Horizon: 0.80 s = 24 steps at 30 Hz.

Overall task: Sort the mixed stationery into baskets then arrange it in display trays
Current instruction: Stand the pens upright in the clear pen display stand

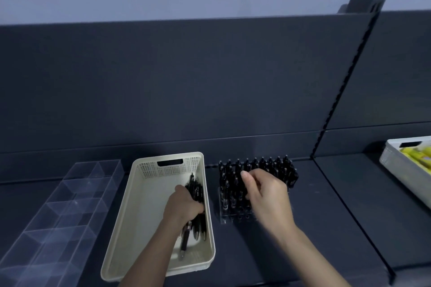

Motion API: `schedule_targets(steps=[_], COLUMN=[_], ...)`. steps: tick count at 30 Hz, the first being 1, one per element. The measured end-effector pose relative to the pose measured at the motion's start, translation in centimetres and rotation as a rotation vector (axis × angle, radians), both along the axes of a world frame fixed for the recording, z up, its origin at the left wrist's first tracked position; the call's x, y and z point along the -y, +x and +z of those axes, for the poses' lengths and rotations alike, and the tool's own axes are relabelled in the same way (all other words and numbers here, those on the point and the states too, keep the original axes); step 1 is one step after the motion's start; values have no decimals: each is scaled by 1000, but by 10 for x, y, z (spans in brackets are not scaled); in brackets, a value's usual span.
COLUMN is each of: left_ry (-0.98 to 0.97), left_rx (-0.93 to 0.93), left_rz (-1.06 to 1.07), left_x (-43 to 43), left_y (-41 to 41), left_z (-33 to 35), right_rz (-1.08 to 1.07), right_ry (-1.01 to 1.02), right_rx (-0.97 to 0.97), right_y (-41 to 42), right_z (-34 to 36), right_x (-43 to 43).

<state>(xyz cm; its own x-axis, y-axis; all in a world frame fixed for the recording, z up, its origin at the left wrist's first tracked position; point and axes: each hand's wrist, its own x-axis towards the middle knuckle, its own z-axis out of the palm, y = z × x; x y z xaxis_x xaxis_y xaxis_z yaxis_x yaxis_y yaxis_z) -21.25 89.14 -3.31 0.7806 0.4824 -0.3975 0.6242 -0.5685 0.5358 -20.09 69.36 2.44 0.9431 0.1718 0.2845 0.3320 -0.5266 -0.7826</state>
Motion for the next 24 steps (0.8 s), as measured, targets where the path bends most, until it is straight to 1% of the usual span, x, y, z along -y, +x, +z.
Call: schedule_targets(steps=[3, 7, 9, 12, 14, 17, 19, 22, 24], left_ry=[-36, -198, -201, -205, -212, -320, -423, -580, -683], left_rx=[35, 115, 163, 295, 425, 605, 677, 771, 809], left_rz=[-19, 9, 19, 53, 97, 114, 114, 145, 175], left_x=[-2, -7, -12, -19, -20, -20, -17, -11, -7], left_y=[0, -4, -8, -15, -19, -28, -35, -44, -48], left_z=[-4, -6, -7, -3, 6, 22, 34, 48, 54], right_rz=[-25, -79, -97, -97, -78, -7, 79, 228, 272], right_ry=[51, 208, 272, 320, 342, 335, 306, 172, 107], right_rx=[-16, -67, -86, -99, -93, -98, -119, -159, -166], right_y=[-4, -10, -13, -19, -23, -31, -36, -44, -48], right_z=[-3, -4, -3, -1, 2, 9, 14, 15, 13], right_x=[-1, -3, -5, -8, -12, -22, -31, -45, -53])
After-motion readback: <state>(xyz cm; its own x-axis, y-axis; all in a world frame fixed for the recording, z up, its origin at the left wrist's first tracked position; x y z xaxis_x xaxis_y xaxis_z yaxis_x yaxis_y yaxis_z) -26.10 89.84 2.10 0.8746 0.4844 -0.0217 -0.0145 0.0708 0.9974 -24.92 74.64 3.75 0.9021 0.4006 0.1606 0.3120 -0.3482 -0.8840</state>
